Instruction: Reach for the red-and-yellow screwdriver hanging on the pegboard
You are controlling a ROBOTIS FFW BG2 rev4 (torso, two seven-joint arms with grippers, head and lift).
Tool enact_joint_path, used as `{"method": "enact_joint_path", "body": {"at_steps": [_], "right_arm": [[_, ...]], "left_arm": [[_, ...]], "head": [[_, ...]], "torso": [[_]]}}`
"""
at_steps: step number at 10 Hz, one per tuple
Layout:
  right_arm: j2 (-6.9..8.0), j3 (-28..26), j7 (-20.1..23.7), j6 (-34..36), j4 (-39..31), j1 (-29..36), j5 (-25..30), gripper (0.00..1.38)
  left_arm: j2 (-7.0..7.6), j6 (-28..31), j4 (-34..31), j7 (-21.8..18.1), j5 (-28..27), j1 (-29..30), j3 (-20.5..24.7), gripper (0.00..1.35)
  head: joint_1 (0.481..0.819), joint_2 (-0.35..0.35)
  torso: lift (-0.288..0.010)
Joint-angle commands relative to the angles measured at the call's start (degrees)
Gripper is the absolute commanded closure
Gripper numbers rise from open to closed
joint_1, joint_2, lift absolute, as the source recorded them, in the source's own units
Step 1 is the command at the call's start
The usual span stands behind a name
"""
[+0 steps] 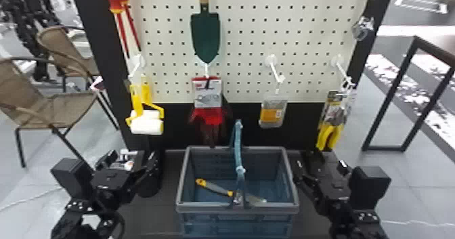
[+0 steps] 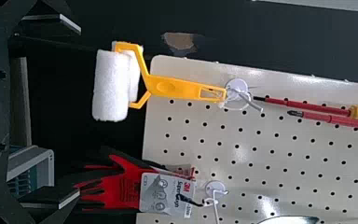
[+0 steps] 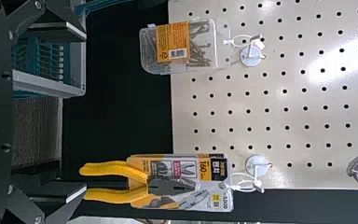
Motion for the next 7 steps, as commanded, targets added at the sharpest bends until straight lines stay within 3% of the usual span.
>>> {"method": "enact_joint_path", "body": {"at_steps": [1,7], "right_arm": [[0.06,0.0,0.0,-0.54,0.08,0.05,0.0,0.17],[0.23,0.0,0.0,-1.59,0.52,0.13,-0.18,0.17]], "left_arm": [[0.0,-0.32,0.25,0.0,0.27,0.03,0.01,0.1],[0.0,-0.67,0.25,0.0,0.01,0.03,0.01,0.1]], "head": [[0.549,0.0],[0.549,0.0]], "torso": [[-0.1],[-0.1]]}}
